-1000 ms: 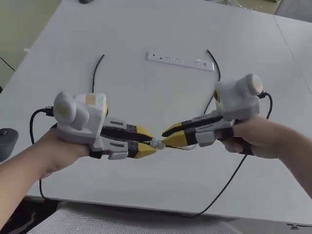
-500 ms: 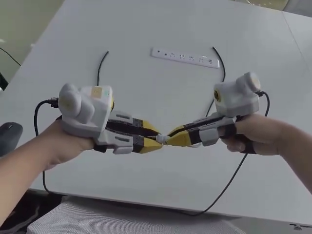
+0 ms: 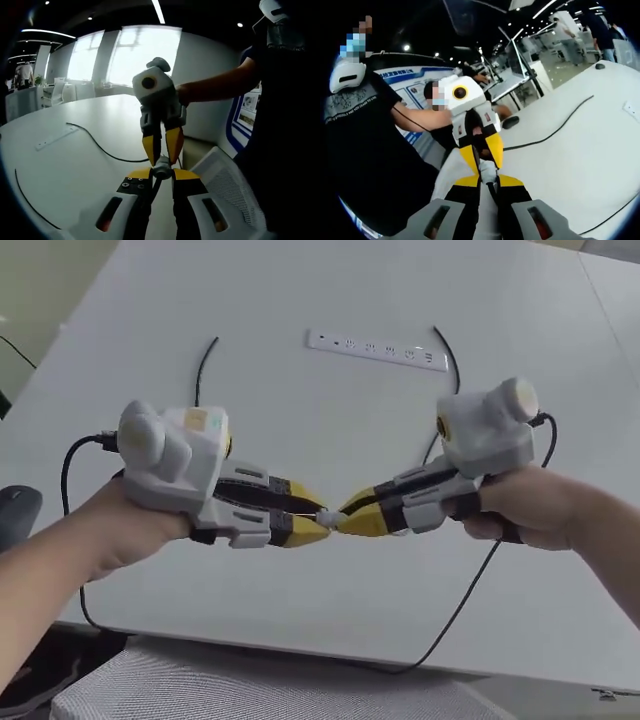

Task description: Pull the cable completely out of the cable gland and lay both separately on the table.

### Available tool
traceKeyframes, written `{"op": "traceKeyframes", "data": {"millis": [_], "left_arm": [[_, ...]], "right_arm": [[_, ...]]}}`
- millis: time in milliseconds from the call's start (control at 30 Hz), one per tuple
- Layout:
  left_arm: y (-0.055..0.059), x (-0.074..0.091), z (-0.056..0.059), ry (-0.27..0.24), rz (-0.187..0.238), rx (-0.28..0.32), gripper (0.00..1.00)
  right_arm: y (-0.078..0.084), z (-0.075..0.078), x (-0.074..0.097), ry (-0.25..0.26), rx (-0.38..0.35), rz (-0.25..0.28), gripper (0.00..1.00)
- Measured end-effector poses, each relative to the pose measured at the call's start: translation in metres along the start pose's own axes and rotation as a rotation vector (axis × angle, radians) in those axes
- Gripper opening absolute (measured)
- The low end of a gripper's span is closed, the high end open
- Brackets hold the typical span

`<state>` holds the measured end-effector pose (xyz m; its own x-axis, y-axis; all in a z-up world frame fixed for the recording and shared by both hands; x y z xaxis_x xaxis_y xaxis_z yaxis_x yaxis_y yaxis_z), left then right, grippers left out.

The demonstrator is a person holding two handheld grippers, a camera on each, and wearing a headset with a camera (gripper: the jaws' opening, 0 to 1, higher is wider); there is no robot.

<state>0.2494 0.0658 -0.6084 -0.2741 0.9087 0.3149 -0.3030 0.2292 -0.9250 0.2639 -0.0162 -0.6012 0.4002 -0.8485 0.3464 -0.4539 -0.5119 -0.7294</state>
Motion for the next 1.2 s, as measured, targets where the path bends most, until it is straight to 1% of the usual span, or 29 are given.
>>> {"op": "traceKeyframes", "data": {"millis": [67,100,200,233,300,400,467,533,633,833,933,967,1000,1133,1200], "left_arm": [[0.000,0.000,-0.001,0.001,0.003,0.019,0.14],[0.000,0.000,-0.001,0.002,0.003,0.025,0.14],[0.001,-0.001,-0.001,0.006,0.002,0.045,0.14],[0.001,-0.001,0.000,0.007,0.002,0.053,0.14],[0.002,0.000,0.000,0.009,0.007,0.063,0.14],[0.001,0.002,0.000,0.017,0.024,0.105,0.14],[0.001,0.002,0.000,0.019,0.029,0.110,0.14],[0.001,0.002,0.000,0.019,0.031,0.117,0.14],[0.001,0.003,-0.002,0.013,0.030,0.125,0.14],[0.003,0.003,-0.002,0.015,0.017,0.123,0.15],[0.002,0.003,-0.003,0.017,0.020,0.124,0.15],[0.001,0.003,-0.003,0.018,0.021,0.122,0.15],[0.000,0.003,-0.003,0.020,0.022,0.119,0.15],[-0.001,0.003,-0.003,0.027,0.029,0.109,0.15],[-0.002,0.003,-0.003,0.029,0.028,0.098,0.15]], "right_arm": [[-0.001,0.000,0.000,0.025,0.031,-0.010,0.07],[-0.001,-0.001,0.000,0.044,0.063,-0.026,0.07],[0.000,-0.003,-0.001,0.089,0.122,-0.059,0.07],[0.000,-0.004,-0.001,0.103,0.155,-0.069,0.07],[-0.001,-0.006,-0.002,0.124,0.193,-0.080,0.07],[-0.002,-0.009,-0.002,0.170,0.274,-0.090,0.07],[-0.003,-0.011,-0.002,0.198,0.311,-0.103,0.07],[-0.004,-0.012,-0.003,0.239,0.366,-0.122,0.07],[-0.003,-0.012,-0.005,0.279,0.428,-0.138,0.07],[-0.002,-0.009,-0.005,0.303,0.460,-0.153,0.07],[-0.003,-0.008,-0.004,0.307,0.461,-0.143,0.08],[-0.003,-0.007,-0.003,0.308,0.450,-0.136,0.08],[-0.003,-0.007,-0.002,0.308,0.419,-0.121,0.08],[-0.004,-0.008,0.000,0.294,0.377,-0.085,0.09],[-0.003,-0.008,0.002,0.266,0.304,-0.057,0.10]]}}
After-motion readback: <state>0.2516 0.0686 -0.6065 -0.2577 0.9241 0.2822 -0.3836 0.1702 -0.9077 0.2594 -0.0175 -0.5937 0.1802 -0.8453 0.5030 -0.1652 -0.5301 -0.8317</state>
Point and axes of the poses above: the centre of the closed fingertips' face, and the gripper's own axes: x roughly backward along the fingers, z roughly to its right, y roughly out of its underside, the point moved 5 cm from there along x, roughly backward along the fingers, and after that the axes turned 7 degrees about -y, right-handed, at the moved point
